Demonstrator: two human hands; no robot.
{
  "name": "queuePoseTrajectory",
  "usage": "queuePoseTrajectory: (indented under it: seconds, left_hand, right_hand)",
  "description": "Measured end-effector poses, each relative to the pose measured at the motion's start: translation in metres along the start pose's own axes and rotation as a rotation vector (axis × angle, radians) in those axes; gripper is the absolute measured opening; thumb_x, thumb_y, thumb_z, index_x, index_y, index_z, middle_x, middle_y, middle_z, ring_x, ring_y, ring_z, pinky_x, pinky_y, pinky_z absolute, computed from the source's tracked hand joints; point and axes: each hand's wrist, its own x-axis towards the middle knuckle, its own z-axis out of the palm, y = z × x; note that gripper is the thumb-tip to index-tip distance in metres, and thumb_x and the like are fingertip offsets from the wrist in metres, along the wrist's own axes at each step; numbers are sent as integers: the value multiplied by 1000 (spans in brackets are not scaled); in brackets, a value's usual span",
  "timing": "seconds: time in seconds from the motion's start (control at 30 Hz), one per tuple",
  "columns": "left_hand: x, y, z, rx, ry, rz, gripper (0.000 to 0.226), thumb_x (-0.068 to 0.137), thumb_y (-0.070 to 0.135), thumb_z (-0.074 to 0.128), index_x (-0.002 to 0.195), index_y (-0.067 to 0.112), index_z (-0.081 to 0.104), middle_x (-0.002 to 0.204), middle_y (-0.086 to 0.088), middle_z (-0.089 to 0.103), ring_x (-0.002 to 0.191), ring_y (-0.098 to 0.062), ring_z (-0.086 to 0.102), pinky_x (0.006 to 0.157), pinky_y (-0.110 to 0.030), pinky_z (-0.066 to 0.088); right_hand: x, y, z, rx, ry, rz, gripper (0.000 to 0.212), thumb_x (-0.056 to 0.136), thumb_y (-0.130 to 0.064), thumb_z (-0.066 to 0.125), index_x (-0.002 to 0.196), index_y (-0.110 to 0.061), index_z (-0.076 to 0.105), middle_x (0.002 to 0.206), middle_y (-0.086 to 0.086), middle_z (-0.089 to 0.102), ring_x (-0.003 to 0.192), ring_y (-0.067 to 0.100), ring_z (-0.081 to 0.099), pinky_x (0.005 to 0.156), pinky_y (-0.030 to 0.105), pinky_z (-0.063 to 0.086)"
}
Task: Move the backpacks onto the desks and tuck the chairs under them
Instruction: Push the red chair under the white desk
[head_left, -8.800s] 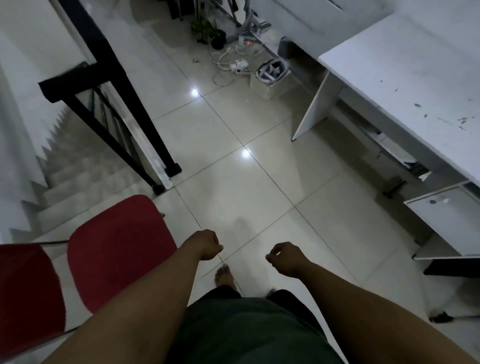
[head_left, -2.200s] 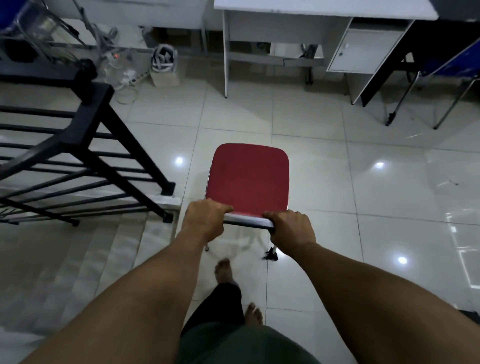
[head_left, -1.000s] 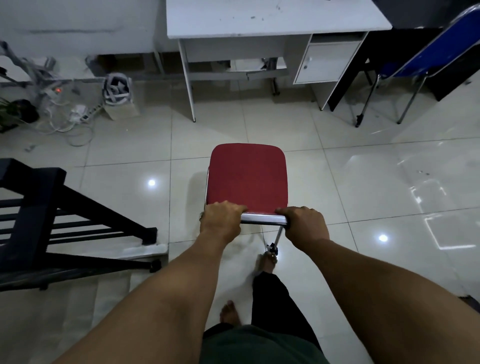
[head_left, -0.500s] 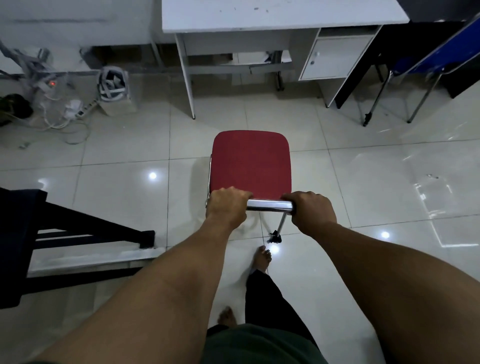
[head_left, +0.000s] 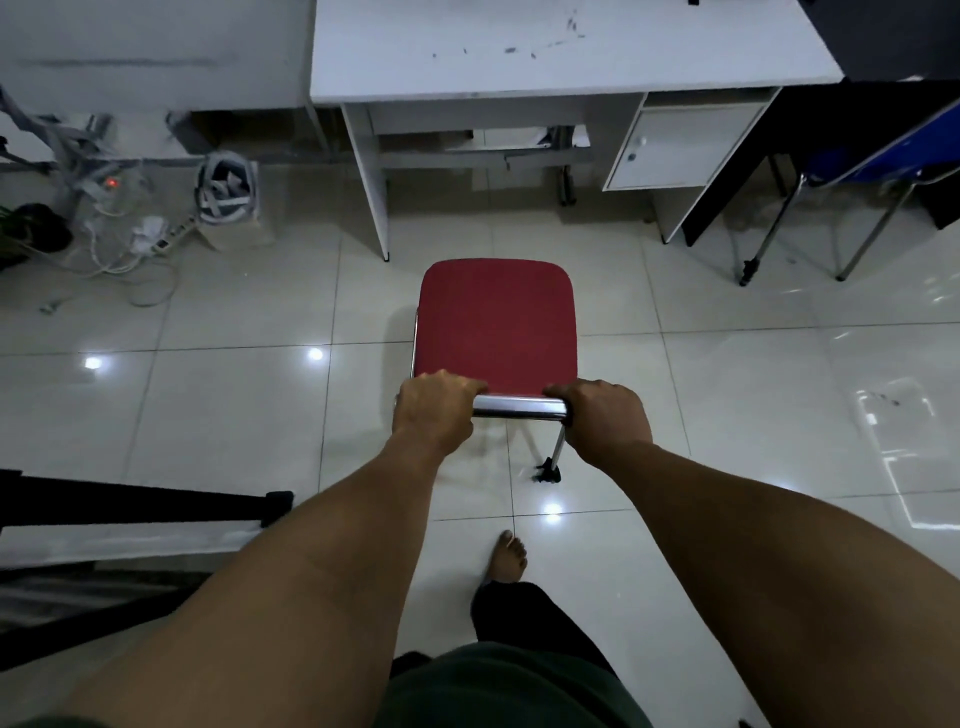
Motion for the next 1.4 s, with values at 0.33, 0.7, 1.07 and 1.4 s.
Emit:
queuePoseTrajectory:
  seconds: [0.33,0.7,1.07,1.4]
  left_hand:
    - [101,-1,-17,-1,11,-49,50,72,23,78,117,42,68,86,3,74,78,-22,69,70,-35,57]
    - [234,-30,-41,16,34,-34,45,65,24,82,106,41,72,72,7,71,65,-19,67,60,-31,53]
    - [332,-45,-54,1,22,-6,49,71,24,75,115,43,66,81,7,73,73,-21,69,64,-34,57]
    - [390,-48,-54,-4,20,24,43,72,21,70,112,37,67,82,5,72,74,-25,69,66,-35,56]
  right_hand:
    - [99,38,-19,6,-7,1,50,76,-8,70,117,-37,68,90,-6,73,78,21,67,66,28,43]
    - [231,68,-44,7,20,-6,47,76,-10,70,116,-35,69,91,-6,73,77,22,66,68,32,53]
    - [326,91,-70,-38,-11,-4,47,81,-10,70,123,-32,67,103,-6,73,86,21,67,74,33,54]
    - [381,113,-85,-69,-25,-21,51,83,-13,71,128,-35,63,112,-8,71,95,19,67,77,32,50]
